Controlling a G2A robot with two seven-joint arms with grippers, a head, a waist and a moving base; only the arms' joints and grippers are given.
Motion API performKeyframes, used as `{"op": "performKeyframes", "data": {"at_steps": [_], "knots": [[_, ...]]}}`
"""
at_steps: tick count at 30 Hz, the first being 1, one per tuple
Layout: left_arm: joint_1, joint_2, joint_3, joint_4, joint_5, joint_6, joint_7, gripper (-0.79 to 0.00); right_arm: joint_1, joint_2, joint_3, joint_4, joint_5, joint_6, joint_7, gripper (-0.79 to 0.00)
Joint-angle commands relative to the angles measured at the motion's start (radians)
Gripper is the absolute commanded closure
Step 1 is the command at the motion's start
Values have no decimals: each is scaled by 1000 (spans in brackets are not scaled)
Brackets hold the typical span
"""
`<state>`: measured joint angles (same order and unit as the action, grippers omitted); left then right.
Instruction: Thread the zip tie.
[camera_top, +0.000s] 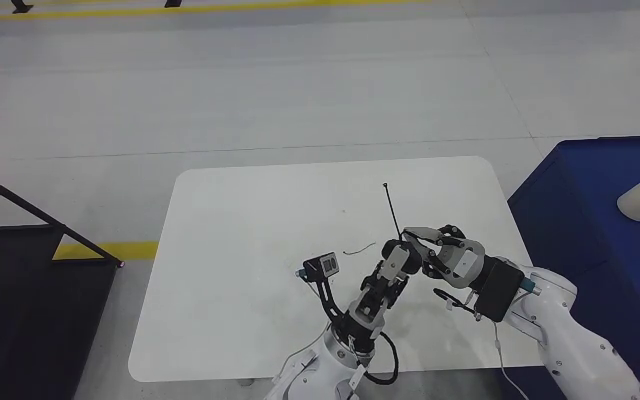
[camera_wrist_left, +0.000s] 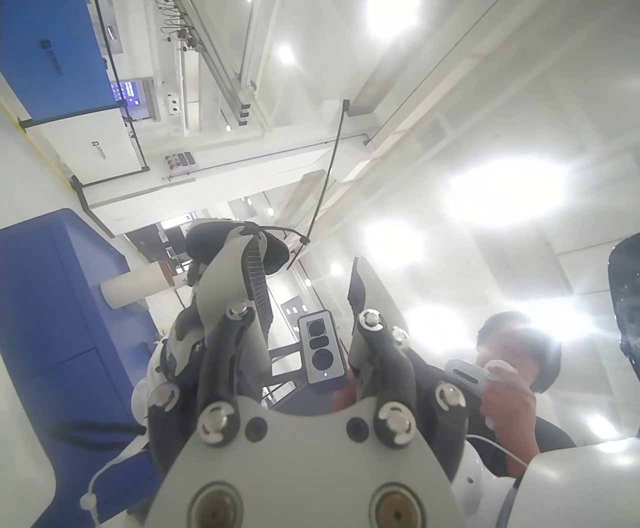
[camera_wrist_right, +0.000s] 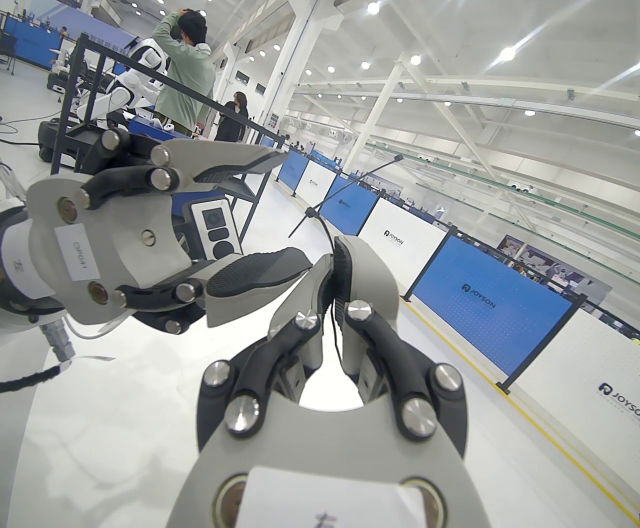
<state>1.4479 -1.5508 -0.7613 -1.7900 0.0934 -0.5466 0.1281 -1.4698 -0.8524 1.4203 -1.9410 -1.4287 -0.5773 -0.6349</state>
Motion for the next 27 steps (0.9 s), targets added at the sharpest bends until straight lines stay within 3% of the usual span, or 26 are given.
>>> {"op": "performKeyframes", "data": {"at_steps": [1, 14, 24, 27], "knots": [[-1, -1, 1, 0, -2, 2, 0, -286, 0, 0, 0, 0, 0, 0, 0, 0], [-3, -6, -5, -3, -6, 7, -5, -194, 0, 0, 0, 0, 0, 0, 0, 0], [-11, -12, -4, 4, -11, 11, -8, -86, 0, 0, 0, 0, 0, 0, 0, 0], [-12, -13, -4, 4, -11, 14, -11, -12, 0, 0, 0, 0, 0, 0, 0, 0]]}}
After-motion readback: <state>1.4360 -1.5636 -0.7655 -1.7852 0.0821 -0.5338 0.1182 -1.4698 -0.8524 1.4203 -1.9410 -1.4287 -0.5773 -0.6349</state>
